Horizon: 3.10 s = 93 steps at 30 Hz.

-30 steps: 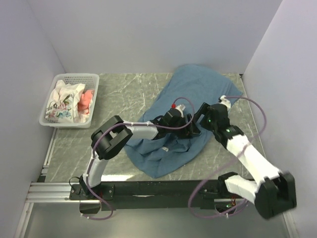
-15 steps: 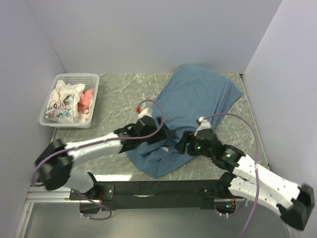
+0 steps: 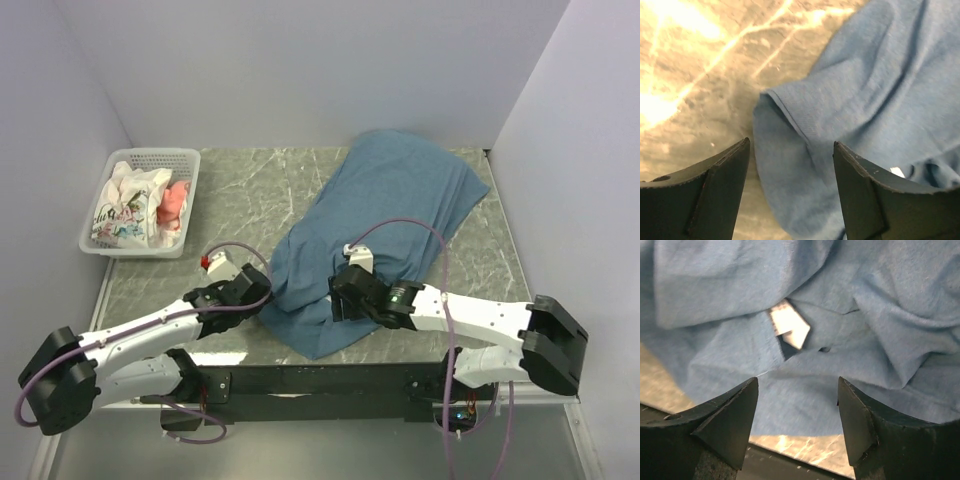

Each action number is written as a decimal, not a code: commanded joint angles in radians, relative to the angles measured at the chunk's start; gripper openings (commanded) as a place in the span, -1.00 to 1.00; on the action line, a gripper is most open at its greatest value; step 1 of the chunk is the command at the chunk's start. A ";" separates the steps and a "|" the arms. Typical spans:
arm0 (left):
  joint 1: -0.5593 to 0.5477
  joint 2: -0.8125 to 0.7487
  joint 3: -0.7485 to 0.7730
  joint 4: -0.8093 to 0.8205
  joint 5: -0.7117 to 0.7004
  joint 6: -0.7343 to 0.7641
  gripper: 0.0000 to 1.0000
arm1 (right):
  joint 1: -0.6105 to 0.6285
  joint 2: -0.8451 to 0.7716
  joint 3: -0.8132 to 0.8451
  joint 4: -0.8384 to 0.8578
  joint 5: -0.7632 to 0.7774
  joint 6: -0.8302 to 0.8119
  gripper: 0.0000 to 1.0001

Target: Put the pillow into the pillowcase

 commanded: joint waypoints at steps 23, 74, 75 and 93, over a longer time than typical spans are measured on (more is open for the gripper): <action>0.021 0.185 0.155 0.072 -0.007 0.180 0.31 | 0.011 0.087 0.027 0.003 -0.023 -0.064 -0.79; 0.375 0.169 0.282 0.009 0.053 0.515 -0.98 | 0.180 -0.512 -0.343 -0.124 -0.104 0.250 -0.84; 0.465 0.152 0.293 0.017 0.090 0.521 -0.98 | 0.183 -0.525 -0.348 -0.130 -0.099 0.258 -0.85; 0.825 0.187 0.358 0.104 0.403 0.549 -0.98 | 0.487 -0.518 -0.388 0.075 -0.043 0.421 -1.00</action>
